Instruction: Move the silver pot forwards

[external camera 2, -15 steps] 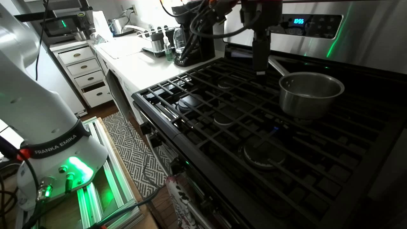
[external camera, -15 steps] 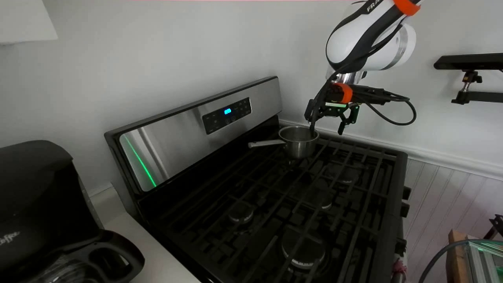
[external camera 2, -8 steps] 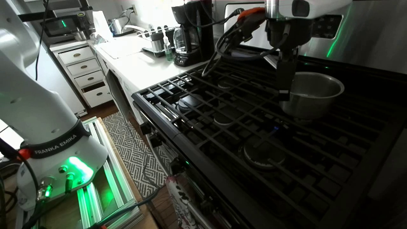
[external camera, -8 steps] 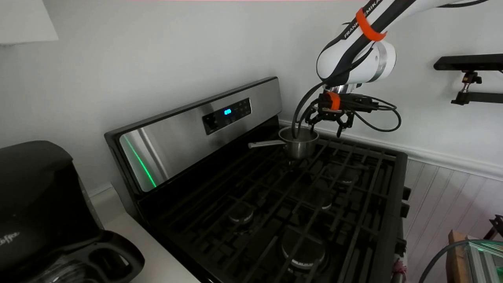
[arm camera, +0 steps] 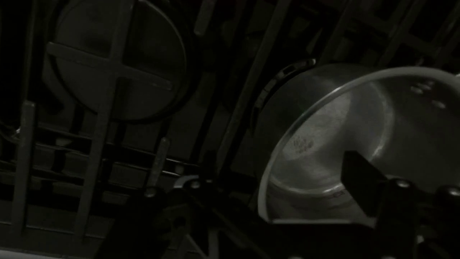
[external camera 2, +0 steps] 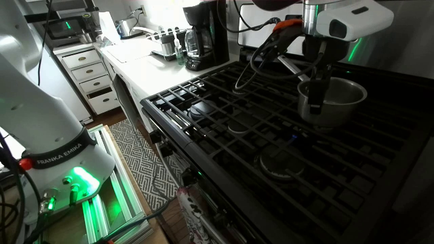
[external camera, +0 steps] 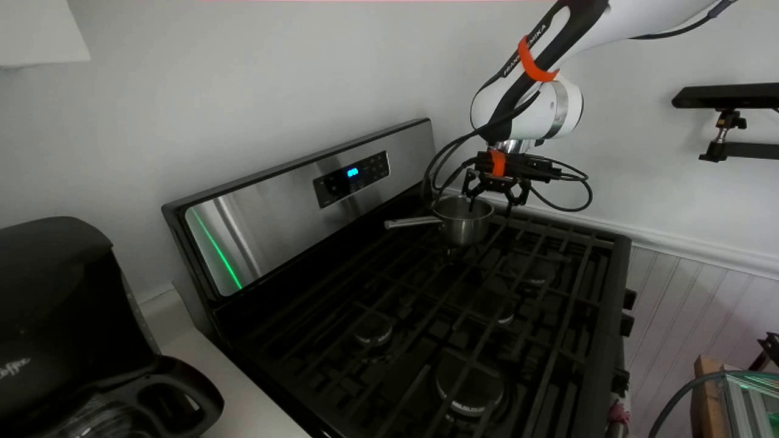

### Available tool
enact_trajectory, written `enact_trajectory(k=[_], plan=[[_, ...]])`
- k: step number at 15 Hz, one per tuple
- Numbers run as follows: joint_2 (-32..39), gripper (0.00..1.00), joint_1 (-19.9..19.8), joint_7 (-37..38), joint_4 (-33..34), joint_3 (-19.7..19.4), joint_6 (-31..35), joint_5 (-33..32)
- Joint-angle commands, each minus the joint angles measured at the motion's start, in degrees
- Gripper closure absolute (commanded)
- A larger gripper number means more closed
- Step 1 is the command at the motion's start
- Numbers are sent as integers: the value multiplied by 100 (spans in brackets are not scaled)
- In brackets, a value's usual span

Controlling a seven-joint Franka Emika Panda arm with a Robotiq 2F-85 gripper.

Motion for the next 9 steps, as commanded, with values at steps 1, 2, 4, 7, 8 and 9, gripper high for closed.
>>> enact_trajectory(k=[1, 2, 4, 7, 8, 9], plan=[[341, 43, -67, -35, 390, 29, -163, 243], [347, 49, -81, -39, 390, 31, -179, 284], [352, 63, -96, -49, 353, 21, -154, 331], [322, 84, -170, -126, 298, 39, -210, 456], [293, 92, -199, -153, 261, 47, -234, 508], [277, 98, -222, -164, 235, 49, -246, 555]])
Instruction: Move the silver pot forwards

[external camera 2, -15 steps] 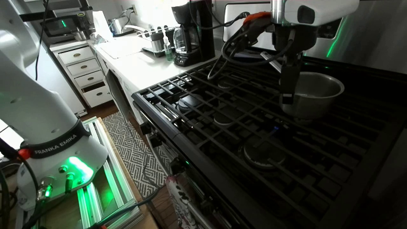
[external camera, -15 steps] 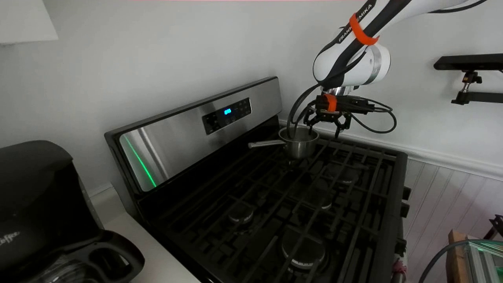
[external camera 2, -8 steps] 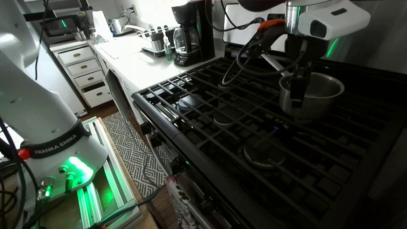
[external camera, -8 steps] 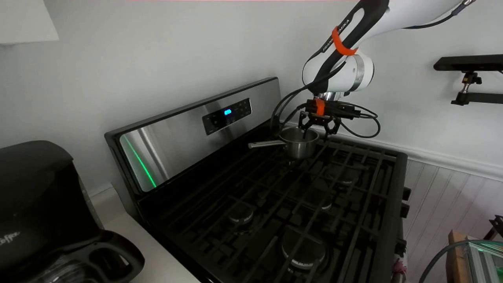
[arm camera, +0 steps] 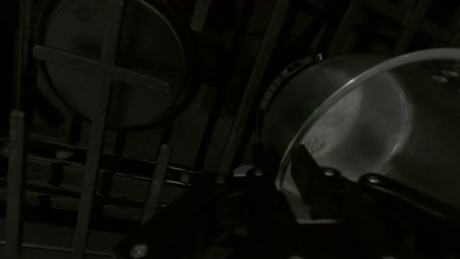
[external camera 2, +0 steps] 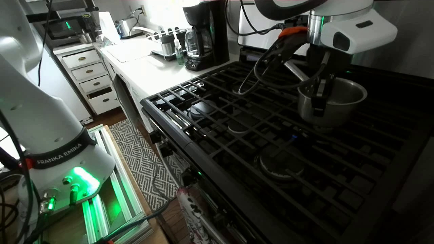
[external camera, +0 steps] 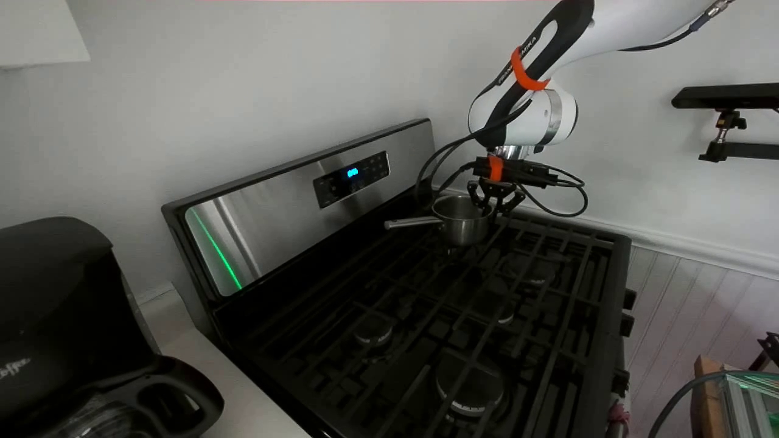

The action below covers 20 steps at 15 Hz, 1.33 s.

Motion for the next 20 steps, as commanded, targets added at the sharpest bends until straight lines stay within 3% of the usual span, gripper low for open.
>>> enact_trajectory(k=[1, 11, 20], plan=[[-38, 99, -160, -179, 5, 55, -207, 316], [-425, 99, -399, -618, -477, 74, -163, 776], [-1264, 99, -505, -948, -1510, -171, 10, 847]])
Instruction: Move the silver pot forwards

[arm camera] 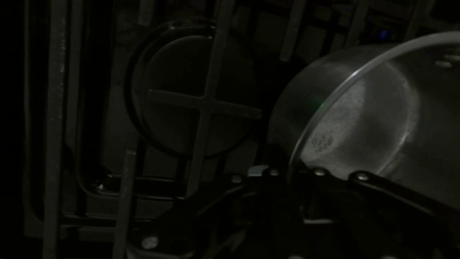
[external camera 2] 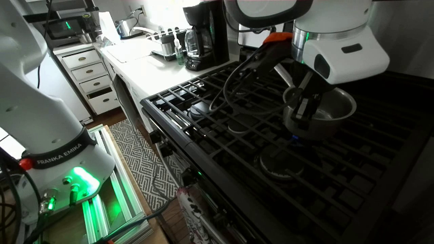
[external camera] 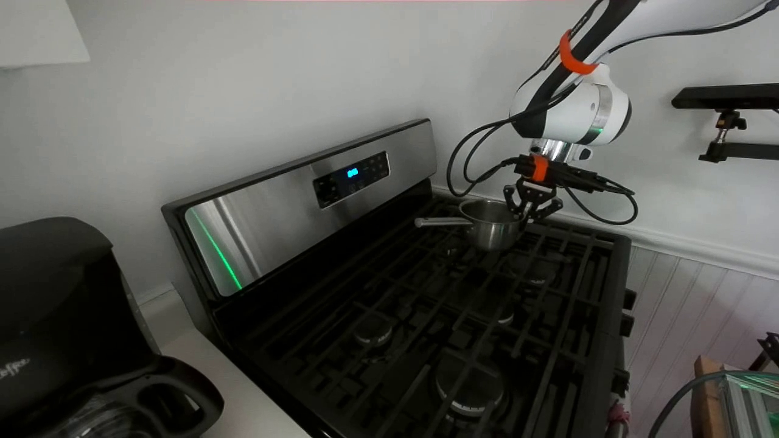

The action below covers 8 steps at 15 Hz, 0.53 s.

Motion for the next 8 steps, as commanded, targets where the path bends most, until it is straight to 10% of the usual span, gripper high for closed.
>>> enact_trajectory(k=[1, 8], plan=[[-620, 99, 18, -117, -600, -133, 116, 30], [-1061, 99, 0, -110, -1239, -440, 393, -250]])
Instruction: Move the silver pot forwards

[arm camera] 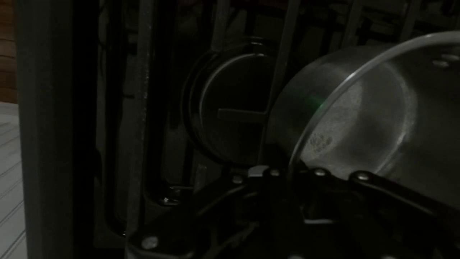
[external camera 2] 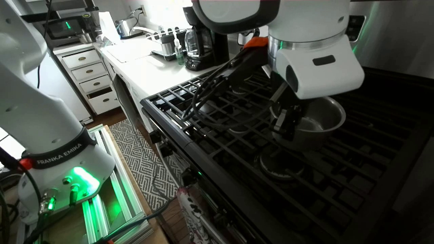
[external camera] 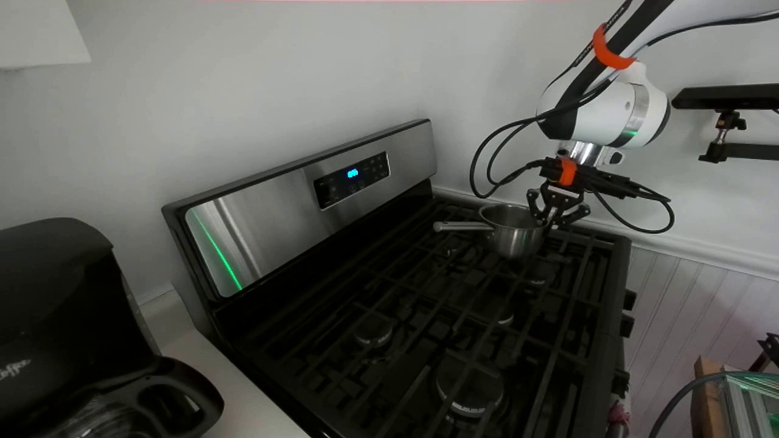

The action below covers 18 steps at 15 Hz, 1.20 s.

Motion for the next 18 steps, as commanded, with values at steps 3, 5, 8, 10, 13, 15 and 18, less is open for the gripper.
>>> enact_trajectory(k=[3, 5, 8, 10, 13, 15, 18], plan=[[-629, 99, -11, -72, -660, -224, 323, -332], [-687, 99, -10, 5, -769, -282, 345, -480], [-807, 99, -29, 25, -901, -332, 329, -603], [-881, 99, -42, 52, -1007, -375, 363, -734], [-973, 99, -72, 125, -1115, -452, 372, -1009], [-1021, 99, -82, 150, -1164, -480, 377, -1143], [-1048, 99, -80, 156, -1183, -485, 367, -1237]])
